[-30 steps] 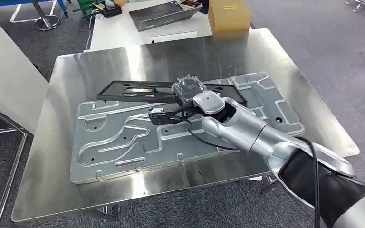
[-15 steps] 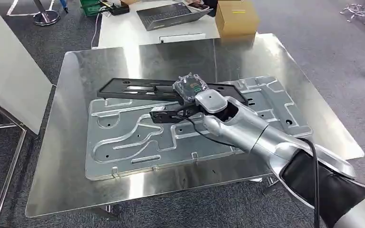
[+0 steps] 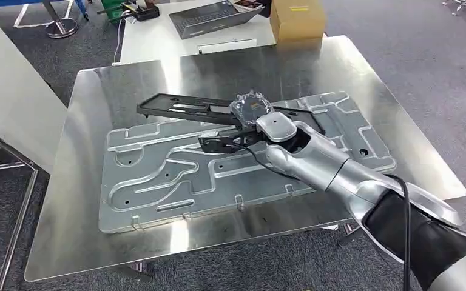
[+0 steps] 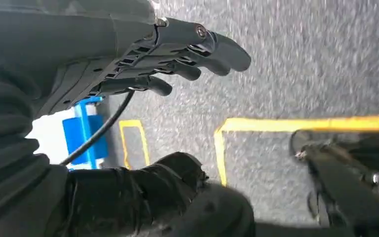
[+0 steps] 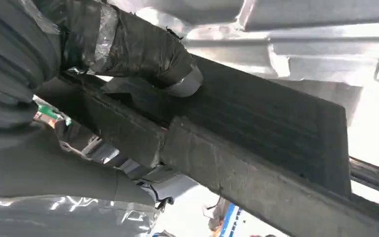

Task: Take the parts from the cabinet and place them on the table.

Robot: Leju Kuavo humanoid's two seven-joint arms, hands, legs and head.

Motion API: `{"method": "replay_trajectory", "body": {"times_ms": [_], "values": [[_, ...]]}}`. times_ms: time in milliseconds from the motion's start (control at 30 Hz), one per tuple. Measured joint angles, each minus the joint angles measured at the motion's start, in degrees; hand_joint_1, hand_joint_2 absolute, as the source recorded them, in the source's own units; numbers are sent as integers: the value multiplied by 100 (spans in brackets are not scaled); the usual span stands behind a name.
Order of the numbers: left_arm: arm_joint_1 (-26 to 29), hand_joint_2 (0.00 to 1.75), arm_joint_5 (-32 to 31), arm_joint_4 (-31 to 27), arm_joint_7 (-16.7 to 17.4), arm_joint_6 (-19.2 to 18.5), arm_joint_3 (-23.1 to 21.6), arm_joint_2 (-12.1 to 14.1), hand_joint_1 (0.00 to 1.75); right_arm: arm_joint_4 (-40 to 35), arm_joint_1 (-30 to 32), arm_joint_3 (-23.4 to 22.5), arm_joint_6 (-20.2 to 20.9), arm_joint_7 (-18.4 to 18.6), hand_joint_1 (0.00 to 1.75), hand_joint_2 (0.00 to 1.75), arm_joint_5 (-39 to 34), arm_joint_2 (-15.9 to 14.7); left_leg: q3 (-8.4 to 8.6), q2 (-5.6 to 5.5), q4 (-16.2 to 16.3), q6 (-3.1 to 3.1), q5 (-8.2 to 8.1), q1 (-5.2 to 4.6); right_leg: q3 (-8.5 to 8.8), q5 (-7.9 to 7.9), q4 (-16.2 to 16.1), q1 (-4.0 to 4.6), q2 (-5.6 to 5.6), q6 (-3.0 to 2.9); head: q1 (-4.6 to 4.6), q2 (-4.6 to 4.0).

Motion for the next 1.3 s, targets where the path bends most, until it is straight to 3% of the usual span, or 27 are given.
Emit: {"method": "replay_trajectory", "body": {"times_ms": [33,100,133,167,267,333,367,400,467,500,533,567,600,633,667,700,733,800,867,967,1000,1033,1067,1133,1167,1200,1300], "values": [[0,175,0,0,-2,0,0,0,0,0,5,0,20,0,175,175,0,-2,76,0,-194,3,163,4,3,-3,0,-1,3,3,0,0],[-2,175,0,0,-4,-2,0,6,0,-17,2,-2,35,0,175,175,0,-2,556,0,-1190,56,695,1,30,-14,0,3,9,19,-2,0],[-3,175,0,0,-7,-2,0,11,0,-35,0,-7,50,-2,175,175,0,-2,752,0,-1641,104,799,-11,37,-23,-4,-6,8,31,0,0],[-4,175,2,0,-9,-7,0,20,0,-37,-21,-11,81,0,175,175,0,-2,863,-5,-1690,126,715,-46,15,-19,-10,26,8,62,4,0],[-13,175,2,0,-15,-4,2,22,0,-37,-14,-11,127,0,175,175,0,-4,827,-15,-1738,180,737,-80,23,10,-55,-5,6,158,5,0],[-8,175,0,0,-24,-2,2,24,0,-44,-13,-13,127,-4,175,175,0,-17,913,24,-1895,249,815,-18,3,-60,10,-4,-3,218,15,0],[-8,175,0,0,-37,-2,2,18,0,-46,-30,-13,129,-4,175,175,0,-31,926,21,-1925,284,826,-21,-92,-219,213,16,-12,219,17,0],[-10,175,-2,0,-81,-2,2,17,0,-50,-47,-13,129,-4,175,175,0,-35,920,27,-1922,313,830,-25,-309,-485,695,17,-9,218,28,0],[-14,175,2,0,-234,-2,2,15,0,-50,-11,-13,133,-4,175,175,-15,-42,916,32,-1903,328,816,-33,-698,-803,1536,11,-12,235,22,0],[-14,175,4,0,-319,2,2,15,0,-50,18,-13,142,-4,175,175,-17,-52,917,26,-1891,332,810,-33,-771,-790,1684,5,-16,247,24,0],[-11,175,2,0,-356,9,2,15,0,-50,37,-13,153,2,175,175,-17,-72,926,14,-1886,331,802,-31,-722,-656,1568,-3,-20,253,28,0],[-12,175,-4,0,-372,13,2,13,0,-50,36,-13,162,7,175,175,-22,-85,926,-4,-1855,313,785,-24,-556,-423,1218,-11,-26,254,22,0],[-11,175,-24,0,-372,11,2,7,0,-59,32,-13,164,22,0,0,-22,-98,925,-15,-1806,279,752,-15,-301,-154,704,-18,-31,259,26,0],[-4,175,-46,0,-372,13,2,7,0,-79,28,-13,164,33,0,0,-22,-107,913,-18,-1741,241,704,-16,-77,25,227,-34,-35,271,26,0],[-5,175,-50,0,-367,13,2,11,0,-85,9,-13,162,33,0,0,-22,-111,866,-18,-1683,197,675,-60,3,-115,132,-2,-24,265,24,0],[-9,175,-52,0,-363,24,2,20,0,-120,5,-15,160,33,0,0,-22,-114,829,-27,-1623,186,664,-67,-34,-85,127,-18,-3,204,2,0],[-11,0,-65,0,-354,54,2,24,0,-133,11,-18,162,33,0,0,-22,-114,825,-24,-1631,173,673,-64,-50,-81,132,-3,0,189,11,0],[2,0,-81,0,-348,153,2,17,0,-142,20,-17,168,39,0,0,-44,-120,828,-22,-1649,143,681,-51,-56,-69,128,6,5,116,20,0],[-1,0,-44,0,-404,216,2,11,0,-177,8,-26,168,85,0,0,-44,-125,732,2,-1423,75,484,-36,-37,-50,103,-30,5,58,-9,0],[-13,0,-31,0,-387,310,2,20,0,-223,17,-28,190,101,0,0,-50,-138,183,2,-205,3,-70,-12,-36,-50,101,-22,4,25,-7,0],[-8,0,-28,0,-363,311,4,20,0,-223,21,-28,208,101,0,0,-53,-138,39,2,77,5,-114,-12,-35,-50,101,-20,4,24,-9,0],[-7,0,-26,0,-352,313,2,20,0,-225,24,-28,212,101,0,0,-57,-140,36,2,56,20,-36,-12,-31,-51,104,-13,5,23,-15,0],[-7,0,-17,0,-339,319,4,22,0,-232,23,-28,212,101,0,0,-57,-142,180,1,-273,66,197,-17,-24,-51,102,2,7,23,-9,0],[-9,0,-15,0,-337,326,4,26,0,-271,12,-33,212,114,0,0,-57,-142,686,-3,-1293,209,689,-69,6,-52,90,29,15,23,-9,0],[-12,0,-11,2,-337,328,4,64,0,-286,7,-39,212,116,0,0,-59,-142,835,8,-1624,323,673,-105,9,-52,73,10,13,22,-2,0],[-13,0,2,0,-330,328,4,68,0,-289,-6,-39,212,118,0,0,-59,-149,897,19,-1697,350,675,-122,-9,-39,66,35,14,54,-2,0],[-27,0,22,2,-302,308,15,81,0,-313,15,-39,216,118,0,0,-68,-157,892,10,-1750,365,709,-162,-3,7,0,-9,9,138,-9,0]]}}
